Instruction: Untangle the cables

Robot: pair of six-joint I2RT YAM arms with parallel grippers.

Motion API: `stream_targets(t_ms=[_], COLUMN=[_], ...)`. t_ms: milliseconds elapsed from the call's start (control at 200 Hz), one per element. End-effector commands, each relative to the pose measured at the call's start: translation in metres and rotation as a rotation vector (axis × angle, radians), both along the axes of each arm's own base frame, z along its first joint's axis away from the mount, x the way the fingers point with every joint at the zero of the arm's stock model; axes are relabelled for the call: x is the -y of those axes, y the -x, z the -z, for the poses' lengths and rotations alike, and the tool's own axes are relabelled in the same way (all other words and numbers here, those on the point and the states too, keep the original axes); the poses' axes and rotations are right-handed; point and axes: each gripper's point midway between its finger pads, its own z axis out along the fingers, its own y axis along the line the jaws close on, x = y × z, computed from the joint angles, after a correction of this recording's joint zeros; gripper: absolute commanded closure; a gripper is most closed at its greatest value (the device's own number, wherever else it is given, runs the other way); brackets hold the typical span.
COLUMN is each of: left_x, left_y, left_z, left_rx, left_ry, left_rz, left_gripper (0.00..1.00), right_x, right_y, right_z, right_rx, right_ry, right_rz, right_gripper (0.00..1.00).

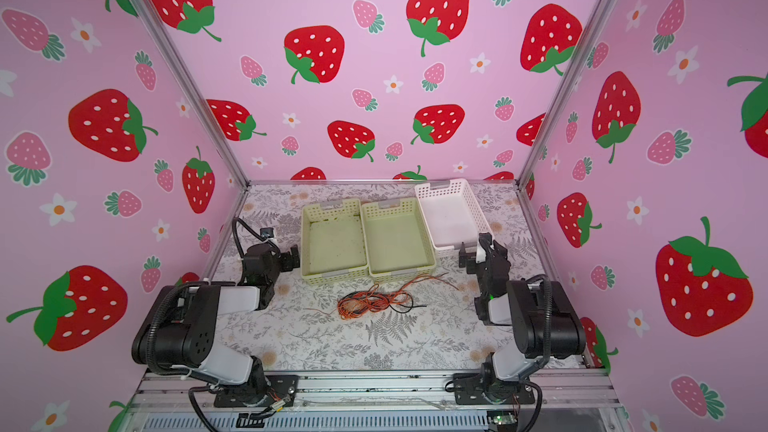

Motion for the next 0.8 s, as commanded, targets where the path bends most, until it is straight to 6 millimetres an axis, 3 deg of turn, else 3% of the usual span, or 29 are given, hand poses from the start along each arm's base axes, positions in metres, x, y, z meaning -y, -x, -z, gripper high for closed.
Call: stream_targets(t_ms=[0, 200, 260, 360, 525, 570, 695, 795], left_x=[0.003, -0.021, -0.026, -0.024, -0.013, -0.01, 0.003, 0.017], left_y=[-0.008, 0.001, 0.011, 0.033, 0.08, 0.092, 0.119, 0.131], left_z=[-0.013, -0.056, -0.07, -0.078, -0.065, -0.059, -0.036, -0.016], left_rx=[0.045, -0.028, -0.043, -0.099, -0.218, -0.234, -0.28, -0.342], left_ry=[0.003, 0.029, 0.081, 0.233, 0.463, 0.524, 0.704, 0.816], left_rz=[0.014, -0.158, -0.223, -0.306, -0.411, -0.433, -0.49, -0.5], left_gripper=[0.0, 0.02, 0.02, 0.02, 0.1, 0.13, 0.19, 0.24], right_x=[-0.001, -0.02, -0.036, -0.082, -0.16, -0.179, -0.218, -0.242], right_y=[-0.002, -0.007, -0.007, 0.001, 0.032, 0.044, 0.074, 0.109], right_z=[-0.011, -0.042, -0.053, -0.066, -0.069, -0.064, -0.041, -0.03], right_rx=[0.034, 0.01, 0.003, -0.006, -0.023, -0.023, -0.02, 0.046], right_ry=[-0.017, 0.015, 0.009, 0.04, 0.172, 0.221, 0.337, 0.405], right_rz=[-0.009, -0.1, -0.169, -0.361, -0.636, -0.714, -0.907, -1.092], right_gripper=[0.01, 0.04, 0.07, 0.14, 0.2, 0.27, 0.39, 0.38])
